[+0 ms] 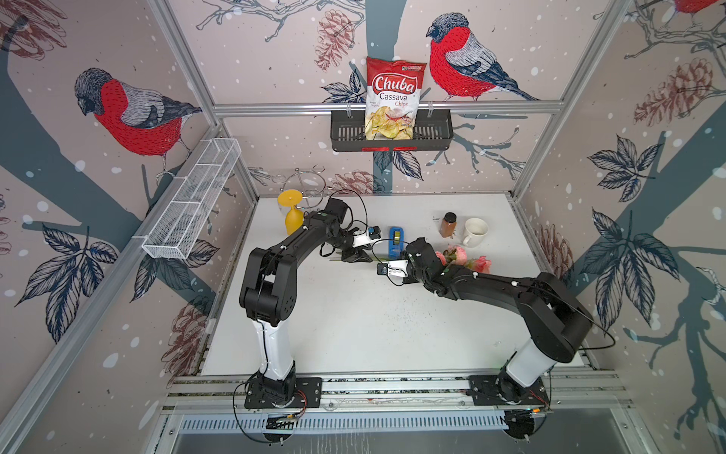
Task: Wrap bouquets with tape
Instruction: Wrap the tape around the bouquet.
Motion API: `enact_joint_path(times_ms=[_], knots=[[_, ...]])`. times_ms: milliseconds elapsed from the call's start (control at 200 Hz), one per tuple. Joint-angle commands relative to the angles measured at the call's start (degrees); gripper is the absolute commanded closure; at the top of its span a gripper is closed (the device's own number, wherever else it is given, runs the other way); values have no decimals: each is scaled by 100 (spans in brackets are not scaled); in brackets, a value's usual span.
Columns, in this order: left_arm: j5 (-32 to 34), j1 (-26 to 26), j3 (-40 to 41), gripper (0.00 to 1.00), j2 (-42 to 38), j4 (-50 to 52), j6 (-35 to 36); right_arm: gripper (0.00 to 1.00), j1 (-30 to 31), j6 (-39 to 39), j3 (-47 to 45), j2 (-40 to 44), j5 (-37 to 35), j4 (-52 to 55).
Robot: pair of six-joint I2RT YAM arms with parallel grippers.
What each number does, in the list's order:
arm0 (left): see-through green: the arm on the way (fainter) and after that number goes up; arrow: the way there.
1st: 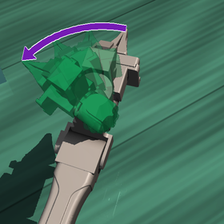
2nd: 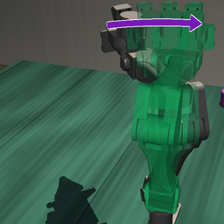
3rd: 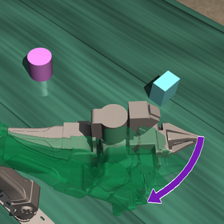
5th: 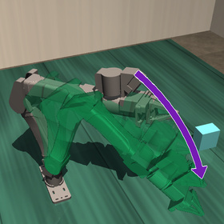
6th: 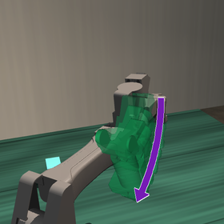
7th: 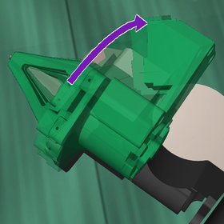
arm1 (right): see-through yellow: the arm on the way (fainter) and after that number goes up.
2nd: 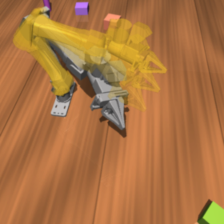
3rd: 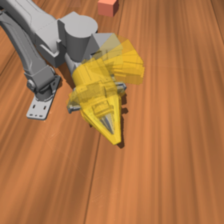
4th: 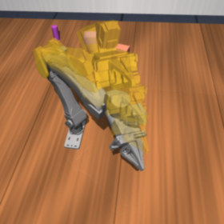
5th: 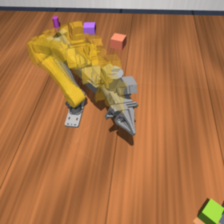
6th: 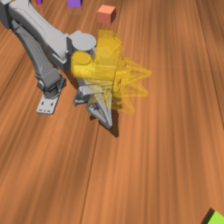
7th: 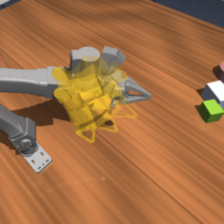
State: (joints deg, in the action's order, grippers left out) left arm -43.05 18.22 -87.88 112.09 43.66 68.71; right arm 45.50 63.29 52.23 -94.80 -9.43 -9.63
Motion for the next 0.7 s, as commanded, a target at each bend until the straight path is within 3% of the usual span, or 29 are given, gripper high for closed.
enact_joint_path(times_ms=[0, 380, 695], knots=[[-541, -3, -278, 52, 177, 1079, 485, 100, 16, 187, -43, 74, -125, -322], [-95, 121, -473, 51, 489, 1043, 338, 100, 117, 691, -354, 111, -355, -1012], [-20, 105, -626, 51, 184, 874, 282, 100, 68, 738, -364, 8, -327, -1004]])
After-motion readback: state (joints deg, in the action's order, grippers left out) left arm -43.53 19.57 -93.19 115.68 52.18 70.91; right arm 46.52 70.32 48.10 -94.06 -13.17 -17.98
